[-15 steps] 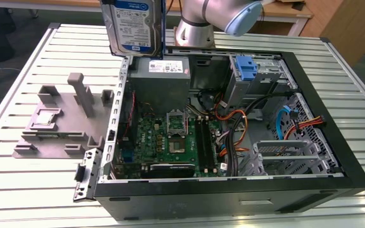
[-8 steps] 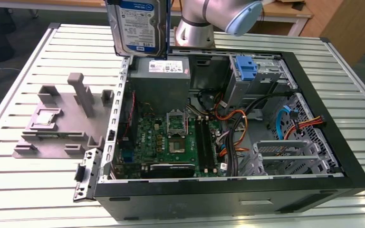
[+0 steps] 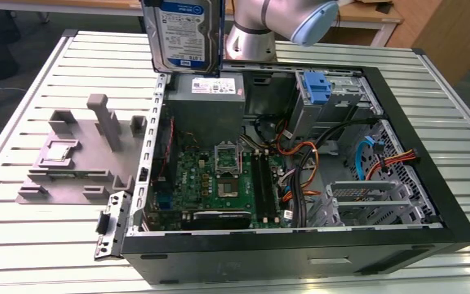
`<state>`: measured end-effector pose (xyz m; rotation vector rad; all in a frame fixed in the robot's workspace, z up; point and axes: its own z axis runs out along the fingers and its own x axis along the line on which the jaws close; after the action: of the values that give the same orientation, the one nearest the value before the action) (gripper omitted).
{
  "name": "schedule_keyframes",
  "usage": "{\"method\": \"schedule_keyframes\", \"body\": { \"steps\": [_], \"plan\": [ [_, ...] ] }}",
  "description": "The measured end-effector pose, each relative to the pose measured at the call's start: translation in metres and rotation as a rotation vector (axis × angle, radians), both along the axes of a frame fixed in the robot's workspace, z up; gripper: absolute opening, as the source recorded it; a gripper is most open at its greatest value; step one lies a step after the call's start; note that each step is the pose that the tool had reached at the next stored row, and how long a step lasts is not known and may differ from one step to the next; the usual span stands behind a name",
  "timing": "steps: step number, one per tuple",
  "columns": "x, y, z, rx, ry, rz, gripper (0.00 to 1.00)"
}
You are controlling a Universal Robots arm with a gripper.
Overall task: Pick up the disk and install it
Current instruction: 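Pick up the disk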
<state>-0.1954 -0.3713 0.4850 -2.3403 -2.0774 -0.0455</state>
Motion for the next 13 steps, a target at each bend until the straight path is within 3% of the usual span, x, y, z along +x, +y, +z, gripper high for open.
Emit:
{"method": "schedule_keyframes", "body": {
  "steps": [6,13],
  "plan": [
    [0.005,-0.0018,0.0,-0.0014,-0.0001,-0.006,0.36],
    [0.0051,-0.0096,0.0,-0.0051,0.0,-0.02,0.36]
  ]
}}
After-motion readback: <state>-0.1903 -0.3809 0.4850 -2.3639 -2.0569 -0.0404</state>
